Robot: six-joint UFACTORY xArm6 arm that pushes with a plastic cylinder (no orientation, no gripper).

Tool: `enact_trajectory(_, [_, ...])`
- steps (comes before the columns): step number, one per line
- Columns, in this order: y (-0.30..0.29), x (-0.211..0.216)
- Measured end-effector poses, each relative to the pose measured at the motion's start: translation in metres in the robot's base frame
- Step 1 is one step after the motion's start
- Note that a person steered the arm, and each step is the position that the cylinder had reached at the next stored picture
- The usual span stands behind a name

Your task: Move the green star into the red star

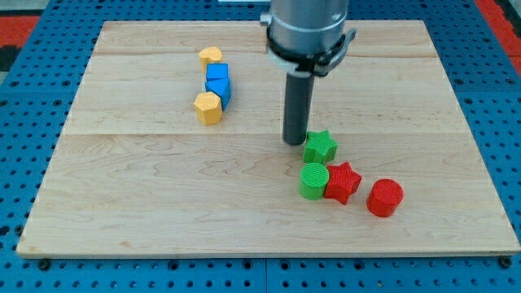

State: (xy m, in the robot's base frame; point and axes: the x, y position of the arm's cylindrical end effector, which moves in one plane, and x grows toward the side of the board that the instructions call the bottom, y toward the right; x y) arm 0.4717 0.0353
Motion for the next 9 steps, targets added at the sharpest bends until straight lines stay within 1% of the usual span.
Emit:
enact_trajectory(1, [-0.006, 0.009])
enact_trajectory(3, [-0.003, -0.028])
enact_trajectory(5, [0.011, 0.033])
enact_trajectory(6, [0.008, 0.006])
enact_trajectory(7, [-0.002, 0.006])
enact_trajectory(8, [-0.024, -0.009])
enact_trajectory(9, [0.013, -0.041])
